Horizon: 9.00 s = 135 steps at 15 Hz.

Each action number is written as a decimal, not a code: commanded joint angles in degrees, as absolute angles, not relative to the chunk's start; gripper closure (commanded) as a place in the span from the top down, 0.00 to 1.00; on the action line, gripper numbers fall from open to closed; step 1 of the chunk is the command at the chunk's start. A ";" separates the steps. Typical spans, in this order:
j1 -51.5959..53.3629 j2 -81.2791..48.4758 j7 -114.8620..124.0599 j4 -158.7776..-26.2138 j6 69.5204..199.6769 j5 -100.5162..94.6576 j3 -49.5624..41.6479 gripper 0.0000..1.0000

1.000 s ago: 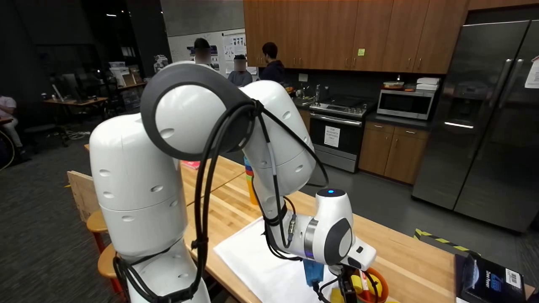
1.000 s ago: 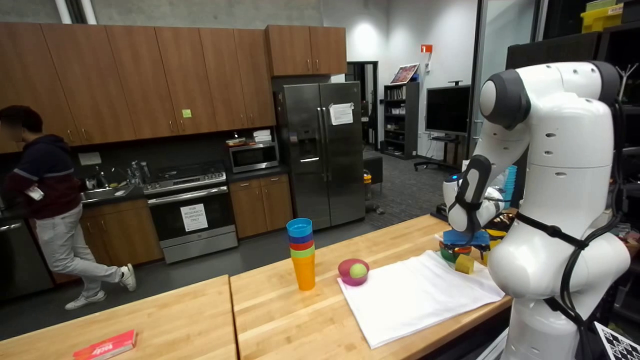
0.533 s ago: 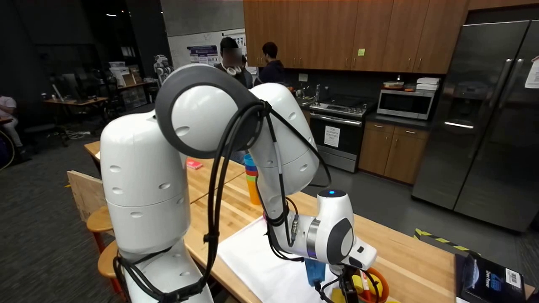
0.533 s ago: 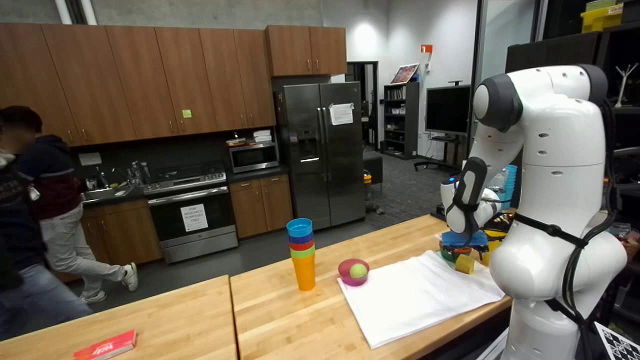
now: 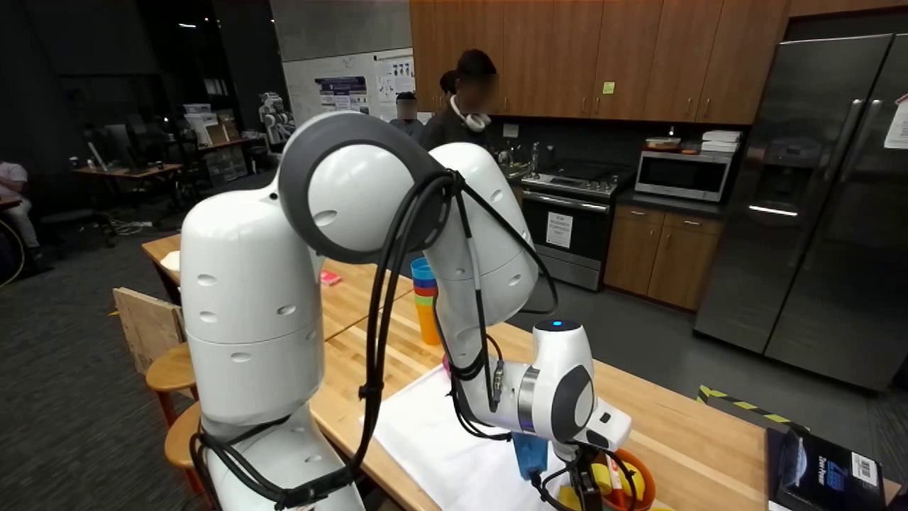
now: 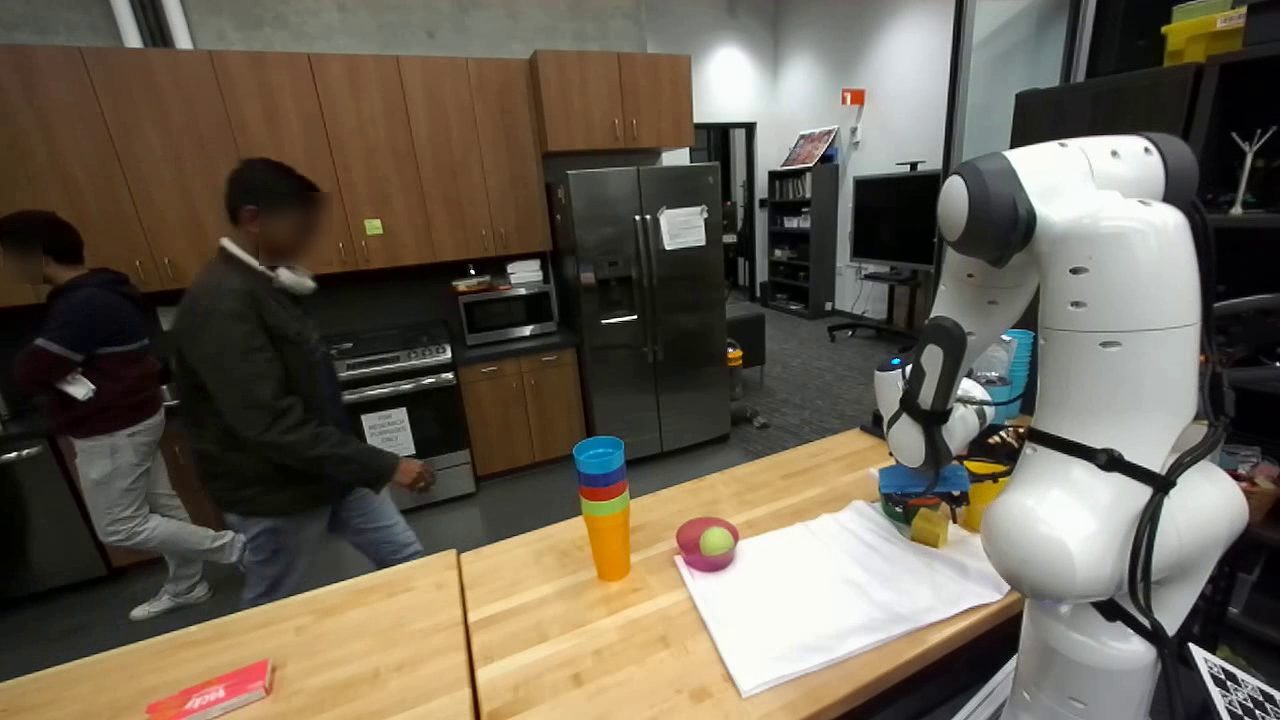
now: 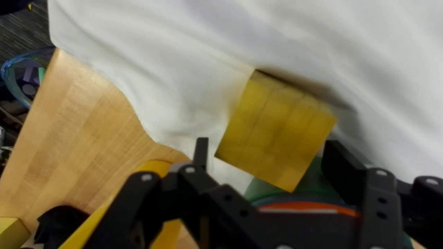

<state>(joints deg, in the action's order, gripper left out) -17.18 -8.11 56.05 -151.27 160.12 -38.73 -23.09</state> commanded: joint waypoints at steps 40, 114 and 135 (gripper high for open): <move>-18.91 10.73 31.50 -150.05 133.56 -28.48 -15.72 1.00; -31.95 -8.50 42.11 -152.23 162.33 -39.97 -7.60 0.37; -21.41 2.51 3.00 -153.19 135.74 -10.03 -9.69 0.87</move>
